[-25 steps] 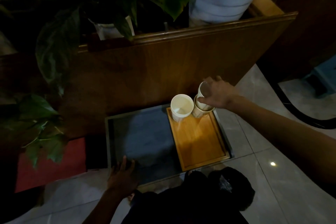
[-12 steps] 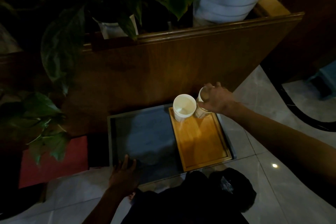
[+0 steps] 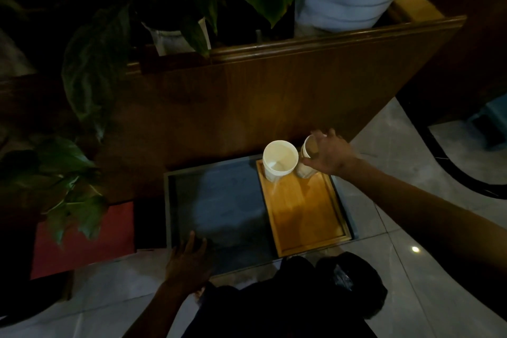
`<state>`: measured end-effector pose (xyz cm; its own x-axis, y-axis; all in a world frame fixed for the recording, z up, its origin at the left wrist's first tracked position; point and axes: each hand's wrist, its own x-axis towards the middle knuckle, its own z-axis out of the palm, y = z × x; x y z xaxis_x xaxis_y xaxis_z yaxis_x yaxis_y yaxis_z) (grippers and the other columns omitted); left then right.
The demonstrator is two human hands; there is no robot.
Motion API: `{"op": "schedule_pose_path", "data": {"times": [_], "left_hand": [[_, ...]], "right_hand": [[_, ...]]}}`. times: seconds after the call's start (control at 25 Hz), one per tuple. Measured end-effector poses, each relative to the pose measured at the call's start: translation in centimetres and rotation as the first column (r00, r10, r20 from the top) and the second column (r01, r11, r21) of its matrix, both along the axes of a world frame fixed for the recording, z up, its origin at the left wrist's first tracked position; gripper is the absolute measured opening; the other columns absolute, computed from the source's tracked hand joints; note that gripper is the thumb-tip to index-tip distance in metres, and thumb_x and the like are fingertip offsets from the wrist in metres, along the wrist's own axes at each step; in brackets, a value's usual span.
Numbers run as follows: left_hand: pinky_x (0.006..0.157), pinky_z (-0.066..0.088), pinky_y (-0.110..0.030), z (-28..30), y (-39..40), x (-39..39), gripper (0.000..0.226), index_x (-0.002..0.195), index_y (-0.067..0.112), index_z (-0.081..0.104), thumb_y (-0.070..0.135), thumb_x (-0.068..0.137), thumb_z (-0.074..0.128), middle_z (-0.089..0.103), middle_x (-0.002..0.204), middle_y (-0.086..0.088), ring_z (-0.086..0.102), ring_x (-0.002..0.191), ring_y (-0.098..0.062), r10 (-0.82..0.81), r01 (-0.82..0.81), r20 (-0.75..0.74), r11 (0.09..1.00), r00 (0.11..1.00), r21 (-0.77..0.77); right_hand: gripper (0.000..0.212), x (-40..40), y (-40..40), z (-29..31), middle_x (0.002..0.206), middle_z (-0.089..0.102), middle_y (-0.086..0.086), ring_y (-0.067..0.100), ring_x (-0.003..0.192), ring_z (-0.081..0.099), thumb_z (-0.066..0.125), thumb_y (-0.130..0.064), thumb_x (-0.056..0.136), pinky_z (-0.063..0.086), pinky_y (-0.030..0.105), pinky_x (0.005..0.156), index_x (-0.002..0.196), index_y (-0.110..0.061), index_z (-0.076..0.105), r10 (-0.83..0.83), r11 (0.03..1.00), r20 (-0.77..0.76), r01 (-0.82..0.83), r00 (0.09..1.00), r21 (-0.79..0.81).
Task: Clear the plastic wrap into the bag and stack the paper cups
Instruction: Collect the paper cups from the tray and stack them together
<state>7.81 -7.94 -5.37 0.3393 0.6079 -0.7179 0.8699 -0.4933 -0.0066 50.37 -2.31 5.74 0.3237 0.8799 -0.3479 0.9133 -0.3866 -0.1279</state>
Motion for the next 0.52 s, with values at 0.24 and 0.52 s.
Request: {"op": "schedule_pose_path", "data": {"times": [0.24,0.52], "left_hand": [[0.123,0.011,-0.045,-0.2,0.1,-0.2,0.084,0.159,0.024,0.001,0.057,0.095,0.045,-0.016,0.163,-0.018,0.003,0.151,-0.038,0.031,-0.031,-0.015,0.999,0.999,-0.021],[0.123,0.011,-0.044,0.0,0.2,-0.2,0.085,0.159,0.024,0.001,0.055,0.095,0.048,-0.015,0.164,-0.017,0.004,0.151,-0.038,0.034,-0.034,0.011,0.999,0.999,-0.029]], "right_hand": [[0.096,0.3,0.0,-0.8,0.144,0.044,0.023,0.044,0.126,0.051,0.073,-0.064,0.075,0.050,0.048,0.096,0.149,-0.018,0.034,0.016,1.000,0.002,-0.016,1.000,0.001],[0.092,1.4,0.0,-1.2,0.139,0.048,0.023,0.043,0.121,0.053,0.071,-0.066,0.074,0.052,0.047,0.092,0.145,-0.018,0.038,-0.010,1.000,0.021,0.009,1.000,0.027]]}}
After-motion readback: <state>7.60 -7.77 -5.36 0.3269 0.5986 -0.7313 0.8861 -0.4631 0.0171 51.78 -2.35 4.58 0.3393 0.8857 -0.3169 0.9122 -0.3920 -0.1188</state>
